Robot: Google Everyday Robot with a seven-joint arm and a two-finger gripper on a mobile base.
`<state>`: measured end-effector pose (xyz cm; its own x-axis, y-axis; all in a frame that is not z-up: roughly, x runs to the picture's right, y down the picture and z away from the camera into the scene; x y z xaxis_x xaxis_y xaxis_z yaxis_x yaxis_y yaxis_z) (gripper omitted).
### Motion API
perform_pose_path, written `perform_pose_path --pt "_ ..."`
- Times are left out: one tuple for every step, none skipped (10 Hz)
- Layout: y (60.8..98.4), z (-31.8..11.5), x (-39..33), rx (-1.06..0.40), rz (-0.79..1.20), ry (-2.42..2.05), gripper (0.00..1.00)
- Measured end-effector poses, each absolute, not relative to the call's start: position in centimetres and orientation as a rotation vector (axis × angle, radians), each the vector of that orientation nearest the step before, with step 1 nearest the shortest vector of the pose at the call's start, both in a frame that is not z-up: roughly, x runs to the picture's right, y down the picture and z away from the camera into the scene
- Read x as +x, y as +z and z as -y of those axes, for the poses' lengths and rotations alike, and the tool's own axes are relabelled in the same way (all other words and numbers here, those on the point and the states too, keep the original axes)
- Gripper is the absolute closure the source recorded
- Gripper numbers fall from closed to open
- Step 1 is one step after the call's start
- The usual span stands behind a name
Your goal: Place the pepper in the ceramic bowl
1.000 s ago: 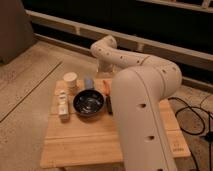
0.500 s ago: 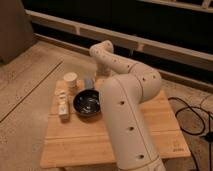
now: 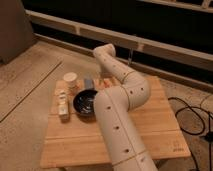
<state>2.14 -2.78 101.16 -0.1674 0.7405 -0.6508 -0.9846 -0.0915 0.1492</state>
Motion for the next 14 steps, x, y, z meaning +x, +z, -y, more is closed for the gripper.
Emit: perform_pose_path --pt "101.6 2.3 1.7 -0.509 -0.663 1.637 0.35" --pt "102.1 1.5 1.3 -0.53 -0.671 1.634 0.35" --pt "102.4 0.9 1.4 -0.54 -0.685 1.633 0.35" --pt "102.6 0.5 1.9 -0.542 -0.701 1.636 0.35" --pt "102.8 0.2 2.3 -0.542 -0.711 1.639 0.35" --pt "103.0 -0.1 2.8 -0.532 -0.725 1.636 0.38" --pt "103.1 0.0 2.8 -0.523 -0.729 1.632 0.45" --pt "103.2 0.1 2.8 -0.511 -0.731 1.624 0.55" --pt "103.3 0.3 2.9 -0.496 -0.73 1.621 0.7" --pt "103.4 0.5 2.8 -0.488 -0.725 1.621 0.78" --pt "103.5 0.7 2.7 -0.481 -0.722 1.619 0.9" --pt "103.5 1.0 2.6 -0.474 -0.712 1.621 0.99" --pt "103.5 1.6 2.5 -0.47 -0.692 1.628 1.0" --pt "103.1 3.5 1.9 -0.456 -0.639 1.635 1.0"
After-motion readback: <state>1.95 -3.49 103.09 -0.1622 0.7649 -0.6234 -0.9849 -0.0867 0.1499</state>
